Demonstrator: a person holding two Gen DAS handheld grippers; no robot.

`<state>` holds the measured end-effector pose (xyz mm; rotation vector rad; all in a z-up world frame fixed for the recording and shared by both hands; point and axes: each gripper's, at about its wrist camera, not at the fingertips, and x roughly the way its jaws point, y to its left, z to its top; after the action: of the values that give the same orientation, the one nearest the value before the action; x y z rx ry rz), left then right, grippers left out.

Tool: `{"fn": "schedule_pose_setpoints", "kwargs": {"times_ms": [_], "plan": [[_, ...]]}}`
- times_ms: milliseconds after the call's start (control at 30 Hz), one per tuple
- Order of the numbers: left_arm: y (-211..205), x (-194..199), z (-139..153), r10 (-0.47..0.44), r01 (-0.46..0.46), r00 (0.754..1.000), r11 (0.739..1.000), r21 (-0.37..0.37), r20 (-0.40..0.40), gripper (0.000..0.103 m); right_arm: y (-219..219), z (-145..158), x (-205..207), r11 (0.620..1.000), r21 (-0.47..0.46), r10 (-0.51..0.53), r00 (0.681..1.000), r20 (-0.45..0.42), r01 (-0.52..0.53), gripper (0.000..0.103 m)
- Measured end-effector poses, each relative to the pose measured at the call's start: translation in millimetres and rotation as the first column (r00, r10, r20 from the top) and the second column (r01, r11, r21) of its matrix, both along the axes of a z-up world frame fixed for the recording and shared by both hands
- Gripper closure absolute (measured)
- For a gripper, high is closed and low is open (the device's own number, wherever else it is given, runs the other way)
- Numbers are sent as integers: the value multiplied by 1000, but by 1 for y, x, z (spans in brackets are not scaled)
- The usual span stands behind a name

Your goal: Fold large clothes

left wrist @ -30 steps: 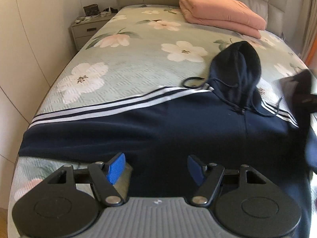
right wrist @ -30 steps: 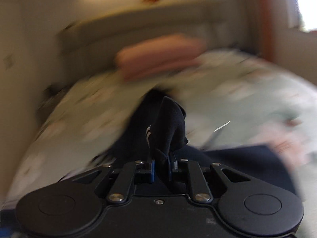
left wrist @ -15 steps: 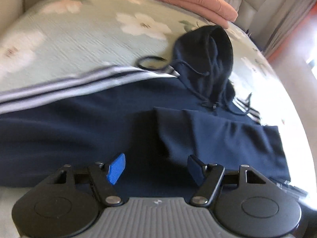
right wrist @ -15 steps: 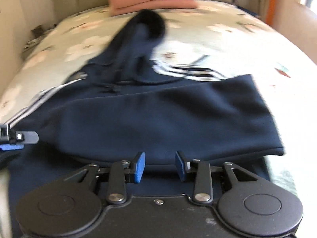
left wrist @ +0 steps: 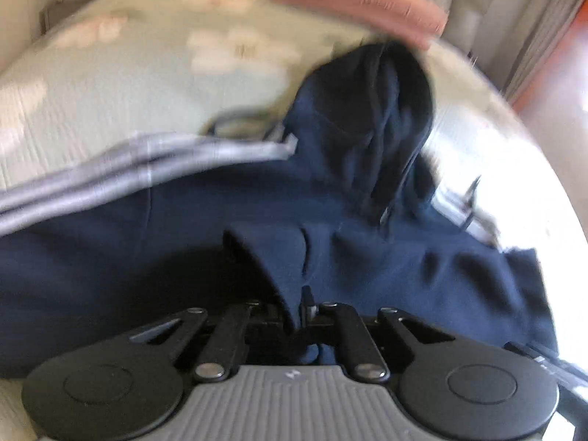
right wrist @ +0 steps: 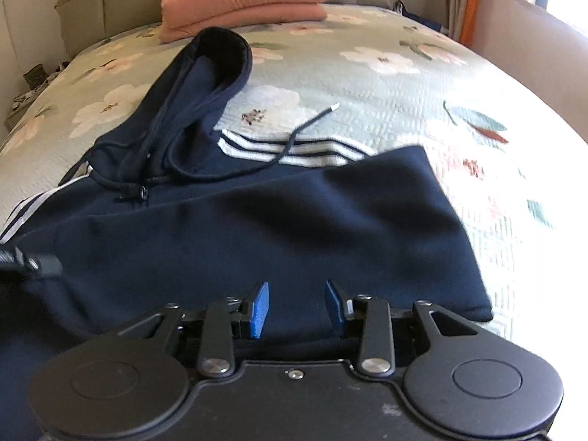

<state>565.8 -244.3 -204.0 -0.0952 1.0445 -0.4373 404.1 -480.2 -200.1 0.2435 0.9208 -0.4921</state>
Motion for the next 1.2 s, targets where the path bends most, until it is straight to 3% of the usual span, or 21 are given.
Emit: {"fn": "schedule_pose_setpoints", "kwargs": {"times_ms": [100,200,267,333,400,533,600,733,800,833,867,1033,1133,1200], "plan": [[24,0,38,24,-18,997,997,-72,75,94,-5,12,1,1000,-5,11,1000,21,-11,60],[53,2,59,77,-73,986,997,-32,149,94,-6,22,4,1000,-11,24,999,45,-24,60],[68,9,49,66,-74,986,996,49,150,89,-4,24,9,999,-11,36,998,51,-36,60],[72,18,16,31,-41,998,983,180,57,63,-2,17,15,999,-17,39,999,28,-38,59],[79,19,-7,43,-40,999,956,289,-4,64,-3,9,21,999,-33,28,1000,-14,-28,59],[103,3,20,99,-119,990,971,206,103,64,-14,5,27,999,-41,9,1000,-26,-10,59],[101,0,34,74,-95,987,985,142,146,63,-18,3,36,998,-55,-1,1000,-30,0,59],[78,12,13,-16,14,998,1000,25,55,66,-21,-18,52,1000,6,-11,996,-89,12,60],[72,21,-15,-13,15,1000,998,68,-23,76,-22,-38,56,998,55,-10,985,-171,20,59],[72,23,-28,-2,6,999,995,96,-43,83,-17,-41,55,1000,28,3,986,-166,1,60],[75,22,-32,7,-5,1000,997,76,-26,84,-12,-41,55,1000,-5,23,985,-174,-24,60],[98,17,-21,39,-39,998,999,-3,-54,85,-1,-30,62,997,-53,49,975,-216,-62,59],[111,9,-10,73,-74,996,997,-18,-45,84,22,-6,59,990,-67,117,984,-136,-127,59],[126,0,-6,112,-113,992,993,-17,-53,84,44,1,59,980,-74,176,979,-108,-184,52]]}}
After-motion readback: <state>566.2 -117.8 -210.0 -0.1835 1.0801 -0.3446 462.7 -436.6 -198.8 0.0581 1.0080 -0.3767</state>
